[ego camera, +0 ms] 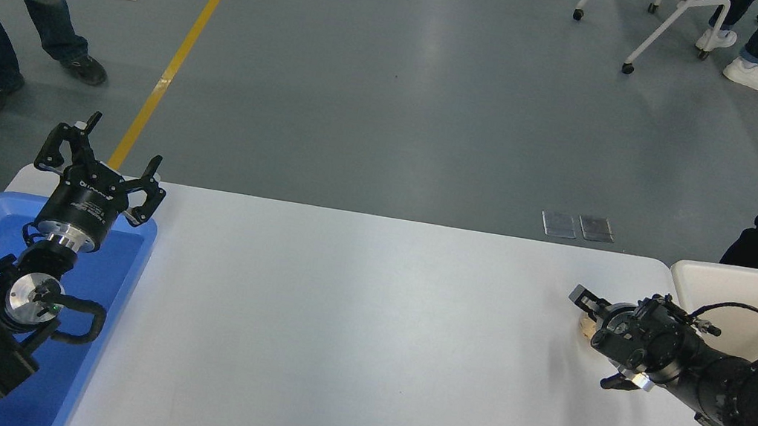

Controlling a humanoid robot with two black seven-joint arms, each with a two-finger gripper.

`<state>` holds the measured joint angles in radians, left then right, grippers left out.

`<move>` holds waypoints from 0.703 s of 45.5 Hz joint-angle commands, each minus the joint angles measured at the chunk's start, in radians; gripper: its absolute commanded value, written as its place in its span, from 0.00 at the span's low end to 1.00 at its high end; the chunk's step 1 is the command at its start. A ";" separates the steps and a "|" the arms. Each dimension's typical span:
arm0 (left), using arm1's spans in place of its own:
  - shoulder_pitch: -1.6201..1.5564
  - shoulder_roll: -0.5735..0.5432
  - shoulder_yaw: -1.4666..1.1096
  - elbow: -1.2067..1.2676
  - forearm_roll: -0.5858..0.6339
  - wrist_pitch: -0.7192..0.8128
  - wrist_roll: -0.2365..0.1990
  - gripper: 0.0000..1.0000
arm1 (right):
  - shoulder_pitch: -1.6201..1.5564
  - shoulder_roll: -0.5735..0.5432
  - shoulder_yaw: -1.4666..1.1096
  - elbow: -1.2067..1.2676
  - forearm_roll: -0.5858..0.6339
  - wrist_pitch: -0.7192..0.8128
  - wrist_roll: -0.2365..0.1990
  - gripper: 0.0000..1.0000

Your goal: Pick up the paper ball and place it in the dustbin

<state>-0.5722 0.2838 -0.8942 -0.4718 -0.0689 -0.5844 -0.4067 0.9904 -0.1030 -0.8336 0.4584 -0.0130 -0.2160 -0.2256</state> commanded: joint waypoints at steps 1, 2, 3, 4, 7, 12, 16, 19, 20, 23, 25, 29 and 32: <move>0.000 0.000 0.000 0.001 0.000 0.000 0.000 0.99 | -0.030 0.011 0.001 0.005 -0.007 -0.043 0.061 0.00; 0.000 0.000 0.000 -0.001 0.000 0.000 0.000 0.99 | -0.032 0.011 0.001 0.005 -0.007 -0.043 0.071 0.00; 0.000 0.000 0.000 -0.001 0.000 0.000 0.000 0.99 | -0.032 0.013 0.001 0.005 -0.007 -0.043 0.080 0.00; 0.000 0.000 0.000 -0.001 0.000 0.000 0.000 0.99 | -0.033 0.011 0.001 0.005 -0.007 -0.043 0.084 0.00; 0.000 0.000 0.000 -0.001 0.001 0.000 0.000 0.99 | -0.033 0.013 -0.001 0.002 -0.008 -0.043 0.091 0.00; 0.000 0.000 0.000 -0.001 0.000 0.000 0.000 0.99 | -0.035 0.011 -0.004 -0.001 -0.010 -0.043 0.092 0.00; 0.000 0.000 0.000 -0.001 0.000 0.000 0.000 0.99 | -0.032 0.009 -0.010 -0.001 -0.010 -0.043 0.092 0.00; 0.000 0.000 0.000 0.001 0.000 0.000 0.002 0.99 | -0.029 0.009 -0.015 -0.001 -0.010 -0.043 0.092 0.00; 0.000 0.000 0.000 0.001 0.000 0.000 0.000 0.99 | -0.027 0.009 -0.015 -0.001 -0.010 -0.043 0.092 0.00; 0.000 0.000 0.000 0.001 0.000 0.000 0.000 0.99 | -0.021 0.009 -0.016 0.003 -0.010 -0.043 0.092 0.00; 0.000 0.000 0.000 -0.001 0.000 0.000 0.000 0.99 | -0.013 0.005 -0.021 0.008 -0.012 -0.042 0.094 0.00; 0.000 0.000 0.000 -0.001 0.000 0.000 0.000 0.99 | 0.014 -0.003 -0.047 0.017 -0.031 -0.040 0.092 0.00; 0.000 0.000 0.000 0.001 0.000 -0.002 0.000 0.99 | 0.053 -0.041 -0.070 0.066 -0.051 -0.039 0.092 0.00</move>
<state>-0.5721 0.2838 -0.8943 -0.4716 -0.0689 -0.5844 -0.4060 0.9811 -0.0992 -0.8583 0.4664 -0.0303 -0.2569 -0.1370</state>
